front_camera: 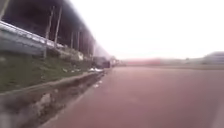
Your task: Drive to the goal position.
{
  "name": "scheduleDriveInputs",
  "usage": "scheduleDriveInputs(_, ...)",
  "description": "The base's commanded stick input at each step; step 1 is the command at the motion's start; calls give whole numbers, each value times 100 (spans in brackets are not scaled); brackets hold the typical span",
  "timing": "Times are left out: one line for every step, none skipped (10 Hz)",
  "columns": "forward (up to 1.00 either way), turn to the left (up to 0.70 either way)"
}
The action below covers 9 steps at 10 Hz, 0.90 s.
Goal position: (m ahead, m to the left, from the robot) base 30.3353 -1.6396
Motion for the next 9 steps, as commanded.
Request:
scheduleDriveInputs(70, -29)
scheduleDriveInputs(70, -5)
scheduleDriveInputs(70, -17)
scheduleDriveInputs(70, -35)
scheduleDriveInputs(70, -29)
scheduleDriveInputs(70, -5)
scheduleDriveInputs(70, -14)
scheduleDriveInputs(70, -11)
scheduleDriveInputs(70, -34)
